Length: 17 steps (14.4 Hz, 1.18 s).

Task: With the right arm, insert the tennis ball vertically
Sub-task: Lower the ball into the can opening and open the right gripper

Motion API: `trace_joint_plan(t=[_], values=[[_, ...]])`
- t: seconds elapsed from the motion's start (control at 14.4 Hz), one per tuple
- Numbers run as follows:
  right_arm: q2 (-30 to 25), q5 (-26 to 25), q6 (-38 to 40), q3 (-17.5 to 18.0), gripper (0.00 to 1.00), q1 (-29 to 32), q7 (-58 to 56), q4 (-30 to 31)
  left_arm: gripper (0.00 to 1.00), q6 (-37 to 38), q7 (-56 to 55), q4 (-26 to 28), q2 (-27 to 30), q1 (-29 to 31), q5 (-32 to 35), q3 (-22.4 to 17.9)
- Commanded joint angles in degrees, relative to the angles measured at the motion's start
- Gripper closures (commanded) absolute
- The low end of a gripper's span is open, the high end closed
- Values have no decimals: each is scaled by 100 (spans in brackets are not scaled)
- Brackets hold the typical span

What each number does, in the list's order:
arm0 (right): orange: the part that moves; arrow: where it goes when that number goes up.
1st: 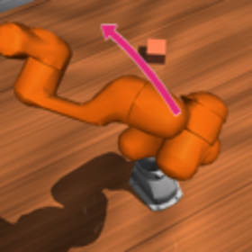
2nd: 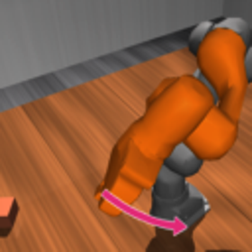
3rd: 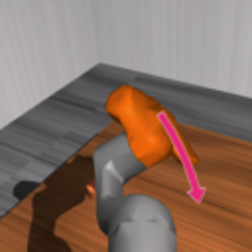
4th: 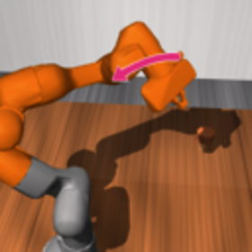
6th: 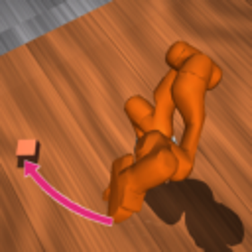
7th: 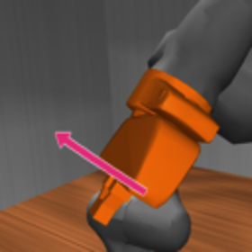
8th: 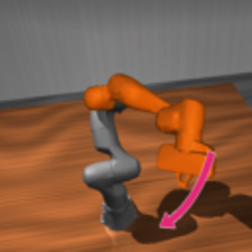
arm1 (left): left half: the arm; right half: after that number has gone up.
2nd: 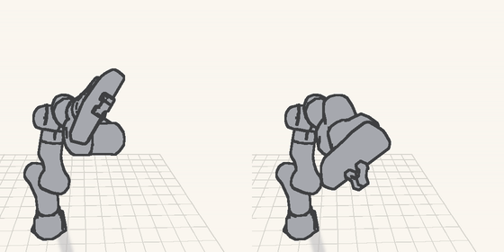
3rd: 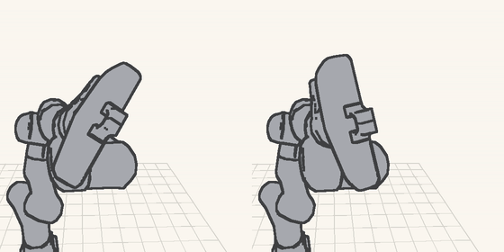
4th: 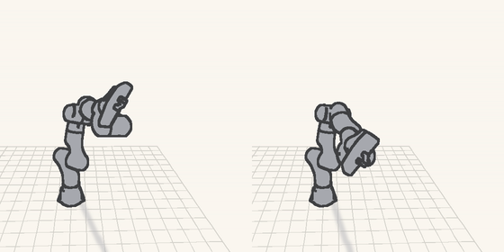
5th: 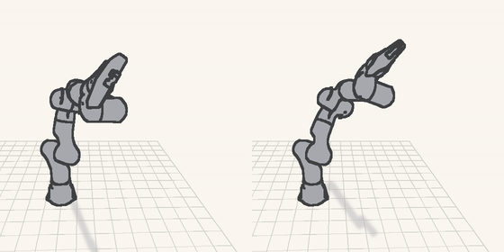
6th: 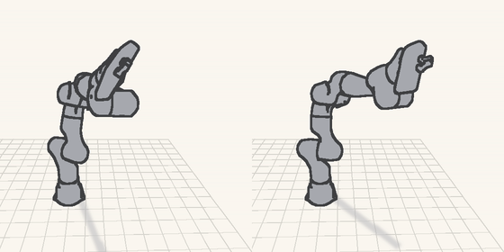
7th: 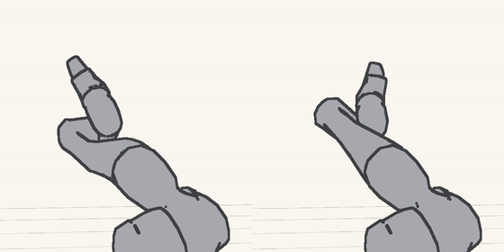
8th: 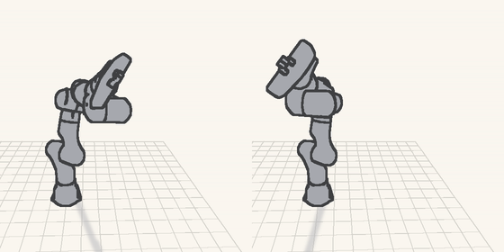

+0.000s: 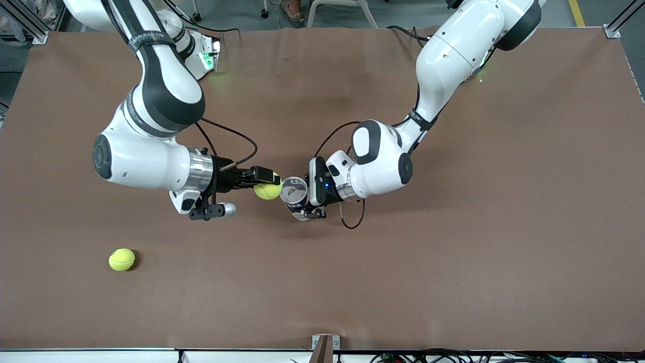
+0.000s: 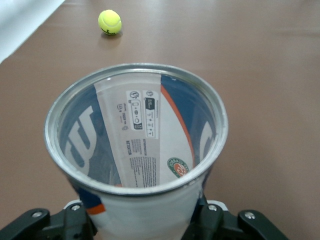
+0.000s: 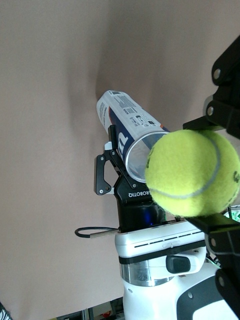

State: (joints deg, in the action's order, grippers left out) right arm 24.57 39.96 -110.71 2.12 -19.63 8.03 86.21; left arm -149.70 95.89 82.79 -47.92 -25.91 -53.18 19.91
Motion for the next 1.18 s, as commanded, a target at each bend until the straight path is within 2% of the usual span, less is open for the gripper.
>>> trace_joint_plan(t=[0.0,0.14,0.35,1.11], values=[[12,38,5,-54,55,-154,41,36,31,-129,220,9,-60,-37,-166,21],[126,-67,-38,-62,55,-277,49,27,31,-129,220,9,-95,-46,-175,21],[197,-558,-39,-54,55,-348,41,27,31,-305,229,9,-165,-63,-166,21],[407,-551,-276,-54,55,-585,49,1,31,-314,237,9,-148,-28,-175,21]])
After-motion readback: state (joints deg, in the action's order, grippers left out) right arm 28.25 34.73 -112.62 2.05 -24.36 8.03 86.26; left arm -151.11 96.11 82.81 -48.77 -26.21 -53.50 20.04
